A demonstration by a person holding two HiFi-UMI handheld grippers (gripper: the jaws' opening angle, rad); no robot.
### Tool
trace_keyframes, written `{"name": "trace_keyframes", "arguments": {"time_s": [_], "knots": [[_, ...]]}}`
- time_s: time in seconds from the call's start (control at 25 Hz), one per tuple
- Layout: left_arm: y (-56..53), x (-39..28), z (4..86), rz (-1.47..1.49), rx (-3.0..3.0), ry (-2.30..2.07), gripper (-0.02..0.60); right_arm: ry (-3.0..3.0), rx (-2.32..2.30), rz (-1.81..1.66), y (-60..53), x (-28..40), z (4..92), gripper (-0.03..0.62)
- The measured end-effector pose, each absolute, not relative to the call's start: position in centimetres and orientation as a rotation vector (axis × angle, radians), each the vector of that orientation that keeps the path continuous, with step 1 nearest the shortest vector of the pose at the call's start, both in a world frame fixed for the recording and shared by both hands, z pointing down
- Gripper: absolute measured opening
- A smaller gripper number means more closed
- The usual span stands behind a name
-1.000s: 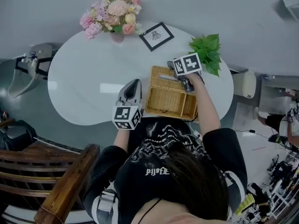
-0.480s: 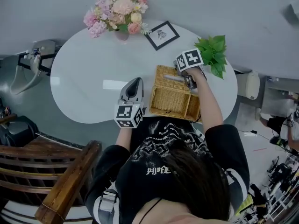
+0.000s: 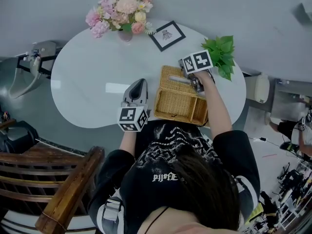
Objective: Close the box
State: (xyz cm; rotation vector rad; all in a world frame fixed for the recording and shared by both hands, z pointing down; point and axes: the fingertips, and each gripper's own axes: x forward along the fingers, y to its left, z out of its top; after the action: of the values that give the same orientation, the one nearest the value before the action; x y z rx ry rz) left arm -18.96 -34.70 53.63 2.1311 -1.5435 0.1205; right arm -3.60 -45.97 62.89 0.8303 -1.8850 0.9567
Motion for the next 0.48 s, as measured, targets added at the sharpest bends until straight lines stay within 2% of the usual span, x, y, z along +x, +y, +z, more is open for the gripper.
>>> {"name": "trace_keyframes", "arguments": {"time_s": [0.48], "knots": [[-33.3,-18.1,53.2,0.111,2.182,-1.507,0.025,-2.043,1.004,0.839,-46.2,-2.9,55.9,0.041]]}}
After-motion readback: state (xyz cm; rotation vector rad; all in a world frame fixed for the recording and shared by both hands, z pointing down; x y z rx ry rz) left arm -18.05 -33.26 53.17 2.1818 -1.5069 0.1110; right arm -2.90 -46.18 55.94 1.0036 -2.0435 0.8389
